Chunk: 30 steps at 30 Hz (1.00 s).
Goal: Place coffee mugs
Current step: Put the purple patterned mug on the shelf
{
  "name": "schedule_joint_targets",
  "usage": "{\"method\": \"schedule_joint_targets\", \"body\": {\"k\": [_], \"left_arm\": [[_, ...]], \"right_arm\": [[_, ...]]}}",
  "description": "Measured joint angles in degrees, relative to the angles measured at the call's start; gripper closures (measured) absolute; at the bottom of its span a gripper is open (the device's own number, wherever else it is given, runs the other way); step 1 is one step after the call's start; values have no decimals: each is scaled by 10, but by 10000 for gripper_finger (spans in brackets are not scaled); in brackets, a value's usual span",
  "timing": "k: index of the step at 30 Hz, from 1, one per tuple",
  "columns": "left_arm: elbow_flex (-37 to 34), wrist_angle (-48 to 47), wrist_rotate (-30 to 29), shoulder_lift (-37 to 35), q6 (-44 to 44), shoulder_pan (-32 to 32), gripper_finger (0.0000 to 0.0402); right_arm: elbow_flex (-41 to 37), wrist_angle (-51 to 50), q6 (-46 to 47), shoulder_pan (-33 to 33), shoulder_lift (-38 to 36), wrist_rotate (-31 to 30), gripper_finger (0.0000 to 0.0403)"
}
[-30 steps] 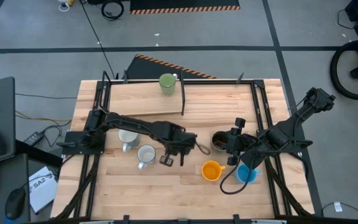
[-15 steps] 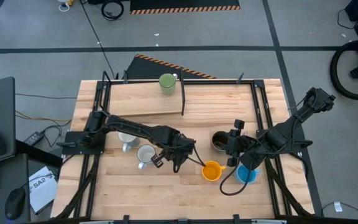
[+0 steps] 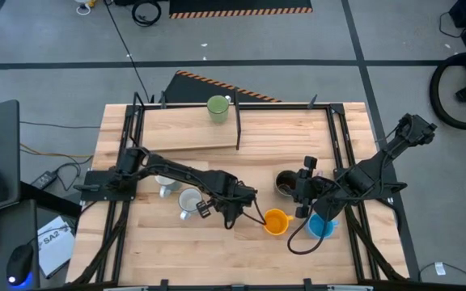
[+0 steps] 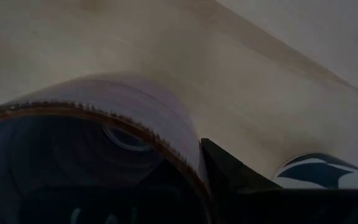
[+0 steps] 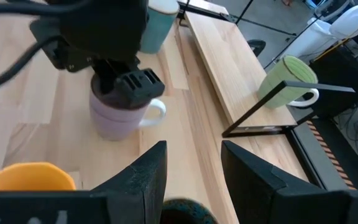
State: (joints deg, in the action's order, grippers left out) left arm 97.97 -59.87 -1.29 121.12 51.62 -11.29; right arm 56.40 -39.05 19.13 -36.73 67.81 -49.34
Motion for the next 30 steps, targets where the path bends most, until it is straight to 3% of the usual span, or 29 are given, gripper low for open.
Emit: {"method": "schedule_joint_targets", "body": {"k": [9, 20, 30], "left_arm": [[0, 2, -7, 2, -20, -3, 357], [-2, -1, -26, 5, -46, -8, 259], [15, 7, -3, -21, -199, -8, 228]], "right_arm": [[0, 0, 2, 0, 0, 4, 245], [0, 4, -2, 0, 0, 5, 245], [0, 4, -1, 0, 0, 10, 245]]}}
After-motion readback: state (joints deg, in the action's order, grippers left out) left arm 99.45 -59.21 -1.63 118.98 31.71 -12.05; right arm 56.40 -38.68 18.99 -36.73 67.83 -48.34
